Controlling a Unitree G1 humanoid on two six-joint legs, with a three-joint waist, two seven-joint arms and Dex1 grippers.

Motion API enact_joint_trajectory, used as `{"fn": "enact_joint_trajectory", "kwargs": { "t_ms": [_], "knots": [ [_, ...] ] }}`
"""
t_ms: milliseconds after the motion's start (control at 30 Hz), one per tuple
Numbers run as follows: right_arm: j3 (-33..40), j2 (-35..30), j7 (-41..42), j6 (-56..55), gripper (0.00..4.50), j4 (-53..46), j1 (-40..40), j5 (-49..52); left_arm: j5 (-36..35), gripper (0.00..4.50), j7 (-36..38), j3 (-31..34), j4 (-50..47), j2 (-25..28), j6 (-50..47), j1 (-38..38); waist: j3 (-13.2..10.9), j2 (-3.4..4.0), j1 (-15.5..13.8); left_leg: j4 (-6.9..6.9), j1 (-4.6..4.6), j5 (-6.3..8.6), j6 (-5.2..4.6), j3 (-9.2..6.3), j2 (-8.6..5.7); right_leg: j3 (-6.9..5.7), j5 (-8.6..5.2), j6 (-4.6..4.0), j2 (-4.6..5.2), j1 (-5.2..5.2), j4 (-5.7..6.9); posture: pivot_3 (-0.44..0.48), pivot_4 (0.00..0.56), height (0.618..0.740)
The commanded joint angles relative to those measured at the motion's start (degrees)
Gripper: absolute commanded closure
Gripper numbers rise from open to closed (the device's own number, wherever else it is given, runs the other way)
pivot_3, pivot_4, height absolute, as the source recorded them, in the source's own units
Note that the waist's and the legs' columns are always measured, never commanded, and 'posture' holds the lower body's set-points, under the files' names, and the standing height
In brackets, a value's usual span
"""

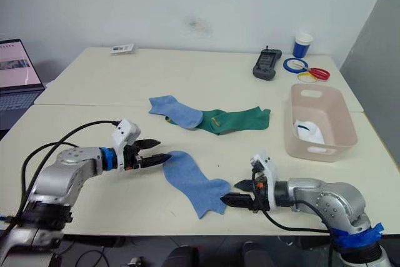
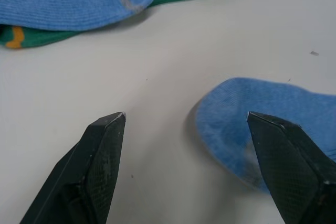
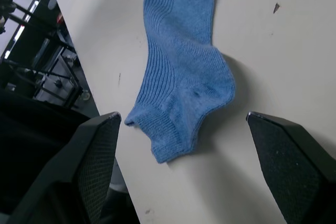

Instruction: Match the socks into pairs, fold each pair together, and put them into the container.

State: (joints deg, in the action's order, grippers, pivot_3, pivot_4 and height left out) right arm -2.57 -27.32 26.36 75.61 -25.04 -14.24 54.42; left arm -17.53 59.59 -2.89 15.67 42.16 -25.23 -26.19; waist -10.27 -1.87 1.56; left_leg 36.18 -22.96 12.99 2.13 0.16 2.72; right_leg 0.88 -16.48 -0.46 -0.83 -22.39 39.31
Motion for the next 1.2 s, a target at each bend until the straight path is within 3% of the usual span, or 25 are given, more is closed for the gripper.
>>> {"fn": "enact_joint_trajectory", "kwargs": {
  "t_ms": [33, 100, 233, 433, 633, 867, 1067, 1100, 1200],
  "knots": [
    [2.46, 6.5, -6.46, 5.38, 0.54, -1.23, -1.3, 4.23, 3.51, 1.06, 5.17, -3.79, 6.54, -1.28, 5.7, -3.39, 0.0, 0.0, 0.15, -0.05, -0.01, 0.0, 0.0, 0.01, -0.01, 0.0, 0.0, 0.0, -0.03, -0.02, -0.03, 0.0, 0.15, 0.74],
    [3.02, 8.55, -8.38, 6.49, 0.98, -1.17, -1.66, 3.97, 4.22, 1.5, 6.47, -4.24, 8.53, -1.86, 7.32, -4.33, 0.0, 0.0, 0.09, -0.1, -0.02, 0.0, 0.0, -0.02, 0.01, -0.03, 0.0, 0.0, -0.06, -0.03, -0.06, 0.0, 0.15, 0.74],
    [3.59, 9.84, -9.83, 5.9, 2.4, 0.24, -1.84, 2.75, 4.68, 2.76, 7.89, -4.12, 9.95, -2.53, 8.21, -5.41, 0.0, 0.01, 0.11, -0.12, -0.04, 0.0, -0.01, -0.01, 0.02, -0.02, 0.02, 0.04, -0.05, -0.01, -0.17, 0.0, 0.15, 0.74],
    [3.04, 6.18, -6.34, 3.12, 4.47, 1.46, -3.48, 0.92, 1.58, 4.5, 7.11, -0.61, 1.64, -1.57, 4.39, -0.49, 0.0, 0.01, 0.17, -0.12, -0.04, 0.0, -0.01, 0.01, 0.04, 0.04, 0.06, 0.1, -0.03, -0.01, -0.22, 0.0, 0.15, 0.74],
    [-0.7, -2.95, 6.39, -1.5, 4.47, 8.12, -11.35, -2.09, -3.07, 4.5, -3.22, 6.52, -19.75, -2.58, -5.7, 13.93, -0.01, 0.01, 0.6, -0.15, -0.03, 0.01, -0.03, -0.04, 0.11, 0.03, 0.06, 0.1, -0.05, -0.03, -0.22, 0.0, 0.15, 0.74],
    [-14.31, -13.97, 27.55, -13.94, 4.47, 22.89, -20.63, -14.89, -6.43, 4.5, -20.82, 11.14, -43.92, -12.11, -14.41, 29.17, -0.02, -0.01, 0.08, -0.13, 0.0, 0.02, -0.04, -0.05, 0.12, 0.0, 0.06, 0.11, 0.03, 0.06, -0.29, 0.0, 0.15, 0.74],
    [-20.03, -11.52, 34.34, -21.74, 4.47, 31.51, -26.13, -23.17, -4.09, 4.5, -32.67, 12.48, -49.37, -19.08, -15.39, 34.5, -0.02, -0.01, 0.26, -0.12, 0.04, 0.02, -0.04, -0.05, 0.06, 0.03, 0.07, 0.11, 0.02, 0.06, -0.27, 0.0, 0.15, 0.74],
    [-20.0, -10.94, 34.45, -23.05, 4.27, 31.84, -26.3, -24.28, -4.16, 4.5, -33.27, 12.57, -49.62, -19.29, -15.5, 35.05, -0.02, -0.01, 0.27, -0.12, 0.05, 0.02, -0.04, -0.07, 0.06, 0.06, 0.08, 0.1, -0.03, 0.06, -0.26, 0.0, 0.15, 0.74],
    [-18.02, -10.28, 34.43, -25.54, 3.57, 30.95, -26.07, -25.95, -5.61, 3.83, -33.56, 13.04, -49.75, -19.02, -16.11, 36.02, -0.03, 0.0, 0.15, -0.14, 0.04, 0.02, -0.04, -0.08, 0.06, -0.01, 0.07, 0.09, -0.07, 0.05, -0.25, 0.0, 0.15, 0.74]
  ]
}}
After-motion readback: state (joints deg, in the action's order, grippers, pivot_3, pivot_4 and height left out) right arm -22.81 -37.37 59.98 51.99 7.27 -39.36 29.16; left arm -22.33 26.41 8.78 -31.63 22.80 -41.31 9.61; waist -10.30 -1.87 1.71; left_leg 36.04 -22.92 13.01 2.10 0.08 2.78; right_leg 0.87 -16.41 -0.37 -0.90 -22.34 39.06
